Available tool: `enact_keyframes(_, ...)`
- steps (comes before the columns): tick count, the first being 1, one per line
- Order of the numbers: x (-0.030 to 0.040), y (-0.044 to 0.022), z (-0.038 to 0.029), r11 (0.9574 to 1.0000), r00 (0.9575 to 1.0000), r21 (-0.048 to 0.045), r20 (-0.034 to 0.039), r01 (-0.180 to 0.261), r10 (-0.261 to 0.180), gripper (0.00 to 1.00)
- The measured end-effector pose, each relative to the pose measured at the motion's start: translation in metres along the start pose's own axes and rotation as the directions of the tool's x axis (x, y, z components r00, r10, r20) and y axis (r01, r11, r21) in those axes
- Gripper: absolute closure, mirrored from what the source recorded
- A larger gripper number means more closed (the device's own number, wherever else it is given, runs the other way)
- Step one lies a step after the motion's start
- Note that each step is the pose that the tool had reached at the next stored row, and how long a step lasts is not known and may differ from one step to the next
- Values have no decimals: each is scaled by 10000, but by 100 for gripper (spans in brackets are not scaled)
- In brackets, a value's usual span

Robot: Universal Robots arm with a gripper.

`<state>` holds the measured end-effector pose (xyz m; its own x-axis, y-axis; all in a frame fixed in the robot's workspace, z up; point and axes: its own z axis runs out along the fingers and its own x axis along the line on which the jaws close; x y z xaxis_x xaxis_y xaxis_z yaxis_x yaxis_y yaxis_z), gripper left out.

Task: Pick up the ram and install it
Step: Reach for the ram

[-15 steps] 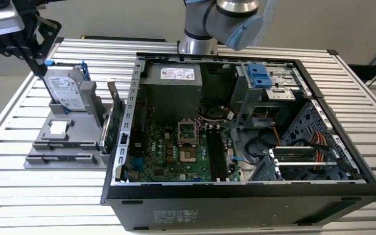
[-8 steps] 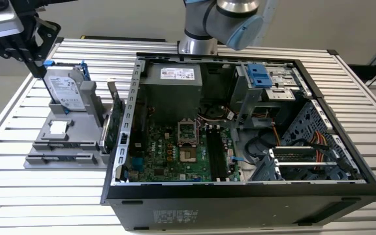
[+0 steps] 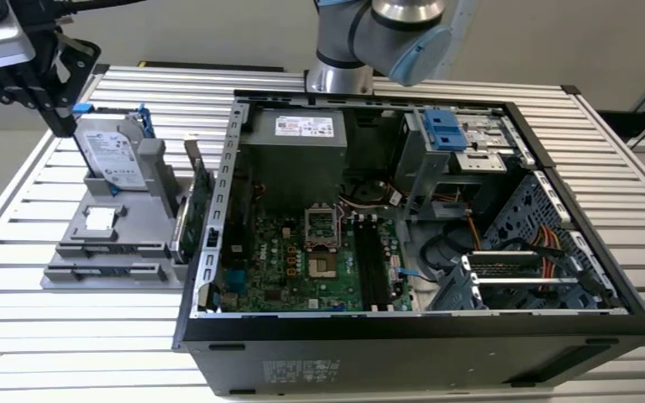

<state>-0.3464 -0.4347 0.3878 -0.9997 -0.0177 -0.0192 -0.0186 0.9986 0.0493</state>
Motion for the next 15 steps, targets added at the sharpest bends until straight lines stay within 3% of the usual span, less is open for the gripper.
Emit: enact_keyframes(15,11,-165,0,10000,10000,0,0,-4,4,100)
